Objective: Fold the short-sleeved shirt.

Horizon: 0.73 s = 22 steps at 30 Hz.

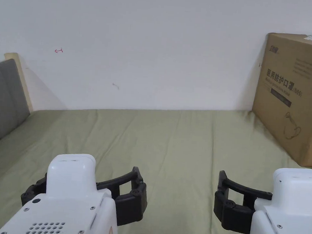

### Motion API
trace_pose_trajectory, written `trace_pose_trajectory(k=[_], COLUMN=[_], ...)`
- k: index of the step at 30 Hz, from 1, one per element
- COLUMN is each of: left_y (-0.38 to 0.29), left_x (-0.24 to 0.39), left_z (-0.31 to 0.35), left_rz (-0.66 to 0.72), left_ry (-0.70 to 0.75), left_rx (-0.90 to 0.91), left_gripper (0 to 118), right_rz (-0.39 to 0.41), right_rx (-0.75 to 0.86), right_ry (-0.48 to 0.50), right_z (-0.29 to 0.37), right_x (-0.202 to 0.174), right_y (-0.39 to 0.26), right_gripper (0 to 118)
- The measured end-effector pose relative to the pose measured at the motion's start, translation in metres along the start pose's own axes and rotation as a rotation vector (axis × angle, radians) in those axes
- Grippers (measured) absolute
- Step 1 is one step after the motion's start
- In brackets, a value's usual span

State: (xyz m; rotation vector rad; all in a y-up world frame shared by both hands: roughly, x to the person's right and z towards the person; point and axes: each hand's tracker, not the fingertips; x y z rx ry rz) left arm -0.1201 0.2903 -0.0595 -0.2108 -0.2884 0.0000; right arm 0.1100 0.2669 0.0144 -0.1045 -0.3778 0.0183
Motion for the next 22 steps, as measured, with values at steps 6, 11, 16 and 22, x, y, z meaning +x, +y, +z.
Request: trace_pose_trajectory(k=[6,11,16,22], left_y=[-0.004,-0.009,-0.011,-0.010], left_x=[-0.002,0.005,0.002,0.004], left_z=[-0.003,0.001,0.003,0.003], left_rz=[-0.014,-0.043,-0.060,-0.079], left_ry=[-0.021,0.022,-0.013,-0.010], left_rx=[-0.016,0.022,0.041,0.053], left_gripper=[112,113,112,112], right_rz=[-0.029,0.005,0.004,0.014], right_rx=[-0.016,-0.020,-0.031,-0.025], right_ry=[0.018,0.013,0.023,0.023], right_z=[-0.002,-0.005,-0.006,-0.006], right_x=[0.001,-0.002,-0.003,-0.004], right_y=[-0.001,-0.005,-0.008,-0.008], right_gripper=[118,118,118,118])
